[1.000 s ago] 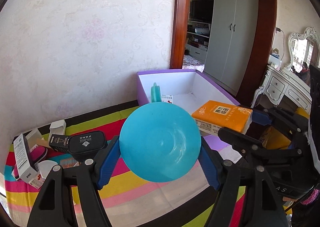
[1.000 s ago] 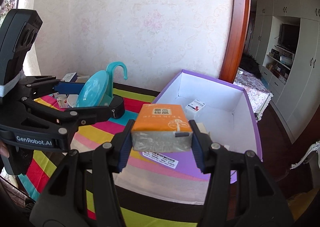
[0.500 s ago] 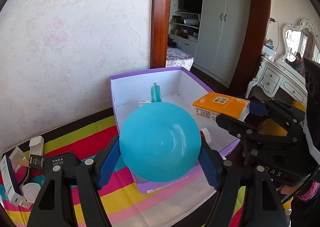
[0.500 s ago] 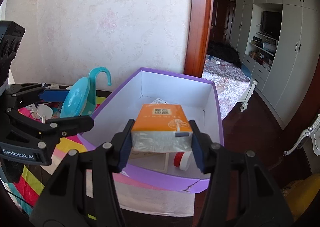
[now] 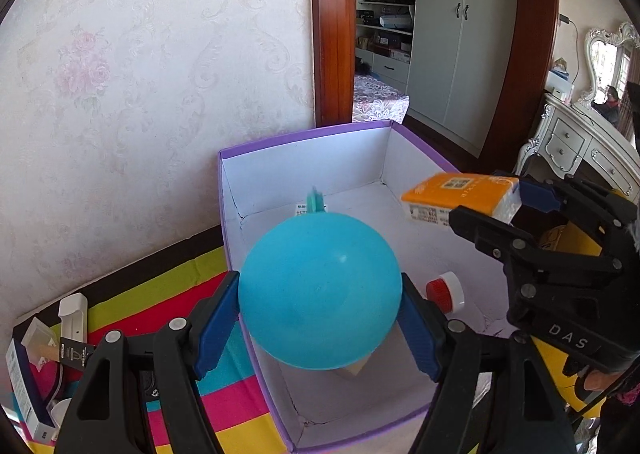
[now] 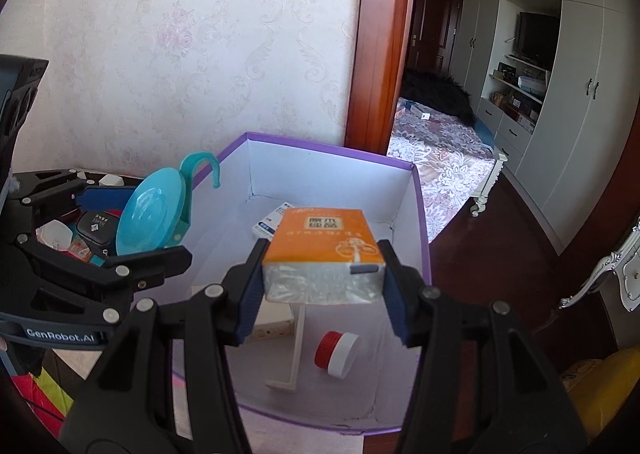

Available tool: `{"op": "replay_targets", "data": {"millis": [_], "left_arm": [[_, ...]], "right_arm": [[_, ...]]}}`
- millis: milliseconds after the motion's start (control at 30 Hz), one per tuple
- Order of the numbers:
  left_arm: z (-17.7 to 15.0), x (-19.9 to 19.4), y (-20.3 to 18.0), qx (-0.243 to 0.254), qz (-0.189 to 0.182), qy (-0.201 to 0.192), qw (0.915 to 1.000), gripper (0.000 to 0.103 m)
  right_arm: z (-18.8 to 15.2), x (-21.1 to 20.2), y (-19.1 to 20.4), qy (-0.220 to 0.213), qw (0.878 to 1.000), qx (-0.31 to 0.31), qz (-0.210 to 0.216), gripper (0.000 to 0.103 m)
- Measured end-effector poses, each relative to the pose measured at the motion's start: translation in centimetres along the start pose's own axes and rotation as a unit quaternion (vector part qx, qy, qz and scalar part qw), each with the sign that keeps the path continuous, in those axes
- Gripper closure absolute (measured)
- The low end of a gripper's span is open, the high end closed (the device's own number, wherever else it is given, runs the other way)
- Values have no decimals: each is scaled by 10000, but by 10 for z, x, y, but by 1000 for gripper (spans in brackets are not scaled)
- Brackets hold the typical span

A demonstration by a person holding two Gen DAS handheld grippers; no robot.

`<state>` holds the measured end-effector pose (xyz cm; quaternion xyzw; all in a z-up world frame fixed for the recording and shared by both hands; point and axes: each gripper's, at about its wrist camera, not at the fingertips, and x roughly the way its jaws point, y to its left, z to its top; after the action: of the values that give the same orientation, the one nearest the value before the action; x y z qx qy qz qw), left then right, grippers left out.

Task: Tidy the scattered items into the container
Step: 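Open both grippers to drop the funnel and tissue pack into the box, then move both grippers back toward the scattered items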

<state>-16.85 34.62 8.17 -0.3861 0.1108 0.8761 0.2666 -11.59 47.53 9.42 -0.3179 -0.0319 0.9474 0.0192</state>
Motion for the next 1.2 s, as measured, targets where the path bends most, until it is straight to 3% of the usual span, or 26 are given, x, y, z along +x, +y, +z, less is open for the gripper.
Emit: {"op": "replay_targets", "data": {"millis": [167,667,867,1200], "left_arm": [[-8,4,10,-152,-89,69,9998,25],[-37,-36,32,-478,-125,-107,9987,25],[-72,-59,67,-807,-63,-144,9966,24],[-140,-105,160,-1397,502,-166,9888,23]], "right_arm": [[2,2,-11,-3,9994,340,31,27],[4,-30,11,-152,9991,346,165,26],[4,-46,44,-264,9987,220,379,24],[-10,-47,140,-304,9934,-109,1105,24]]}}
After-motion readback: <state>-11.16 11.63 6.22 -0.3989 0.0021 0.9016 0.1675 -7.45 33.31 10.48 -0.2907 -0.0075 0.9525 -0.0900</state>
